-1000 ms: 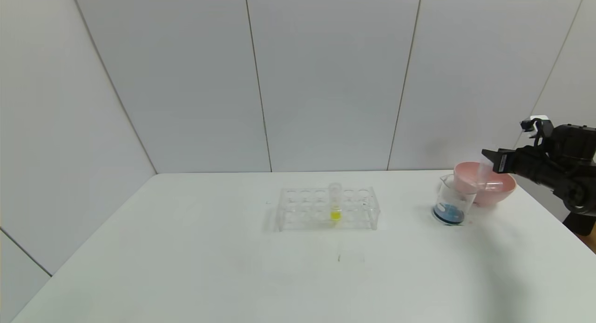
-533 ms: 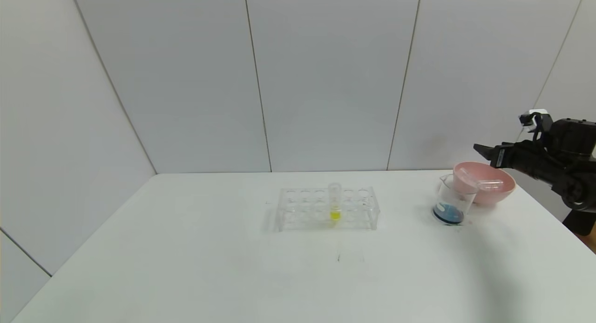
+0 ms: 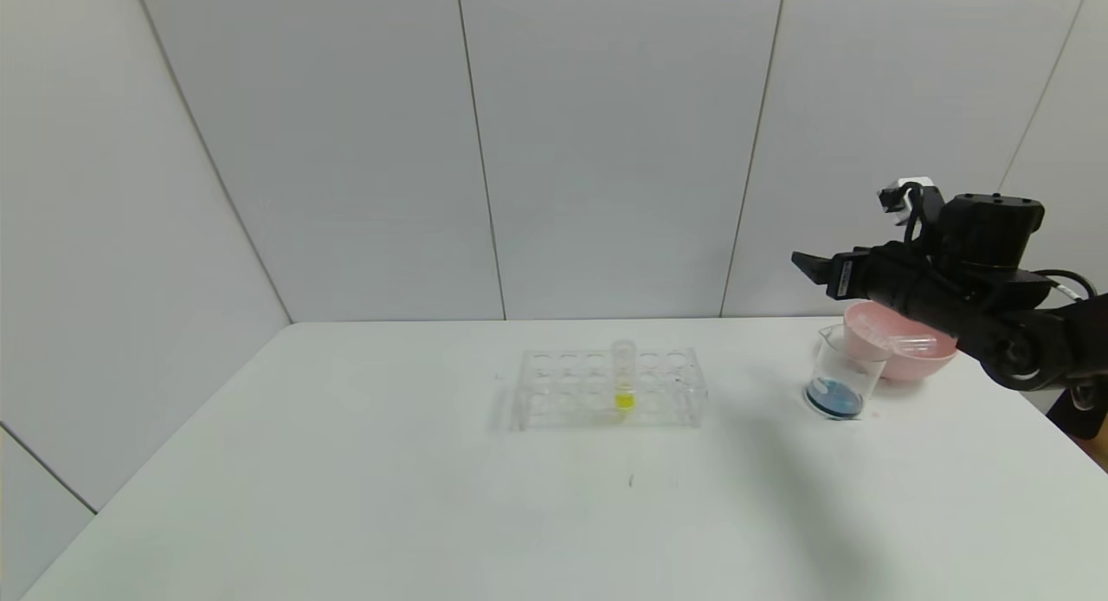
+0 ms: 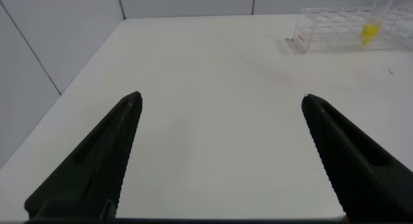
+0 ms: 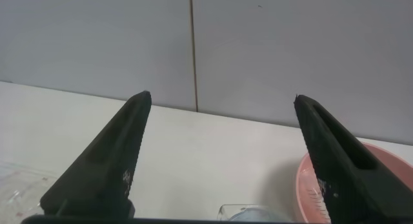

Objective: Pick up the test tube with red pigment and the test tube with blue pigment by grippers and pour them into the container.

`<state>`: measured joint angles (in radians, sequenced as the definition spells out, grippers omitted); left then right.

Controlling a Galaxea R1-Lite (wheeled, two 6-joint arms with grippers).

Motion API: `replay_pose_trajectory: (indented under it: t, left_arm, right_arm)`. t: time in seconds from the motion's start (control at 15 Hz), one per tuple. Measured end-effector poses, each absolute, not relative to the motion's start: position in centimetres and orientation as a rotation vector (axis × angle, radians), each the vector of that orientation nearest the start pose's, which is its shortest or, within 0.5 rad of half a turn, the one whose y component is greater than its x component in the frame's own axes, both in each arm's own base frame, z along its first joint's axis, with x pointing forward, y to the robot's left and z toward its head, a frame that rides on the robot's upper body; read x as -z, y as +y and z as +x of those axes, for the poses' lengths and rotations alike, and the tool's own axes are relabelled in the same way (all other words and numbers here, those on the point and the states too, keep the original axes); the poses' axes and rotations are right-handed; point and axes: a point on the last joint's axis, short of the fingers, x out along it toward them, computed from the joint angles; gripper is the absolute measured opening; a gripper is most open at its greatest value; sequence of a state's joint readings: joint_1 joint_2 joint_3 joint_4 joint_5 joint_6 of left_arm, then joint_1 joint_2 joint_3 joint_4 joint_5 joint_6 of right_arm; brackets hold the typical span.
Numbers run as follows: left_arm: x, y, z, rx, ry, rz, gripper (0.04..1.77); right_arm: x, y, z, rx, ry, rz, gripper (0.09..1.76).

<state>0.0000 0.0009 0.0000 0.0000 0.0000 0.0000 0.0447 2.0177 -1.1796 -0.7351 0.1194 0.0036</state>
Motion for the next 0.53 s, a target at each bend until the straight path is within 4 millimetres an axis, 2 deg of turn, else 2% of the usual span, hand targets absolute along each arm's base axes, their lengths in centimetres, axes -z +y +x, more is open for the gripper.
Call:
replay_pose_trajectory:
  t: [0.13,0.27,0.53]
  left_arm:
    - [-7.5,0.0,-2.3,0.000,0.001,0.000,1.76]
    - [-7.5,0.0,-2.3,0.000,0.001,0.000,1.76]
    - [-7.5,0.0,-2.3,0.000,0.001,0.000,1.76]
  right_arm:
    - [-19.5,2.9,38.5,-0.187,0.079,0.006,1.61]
    - [-21.3,3.0,36.3,-0.194,0.042,0.006,1.63]
    - [-24.8,0.8,30.2,-0.139,-0.046,0.001,1.67]
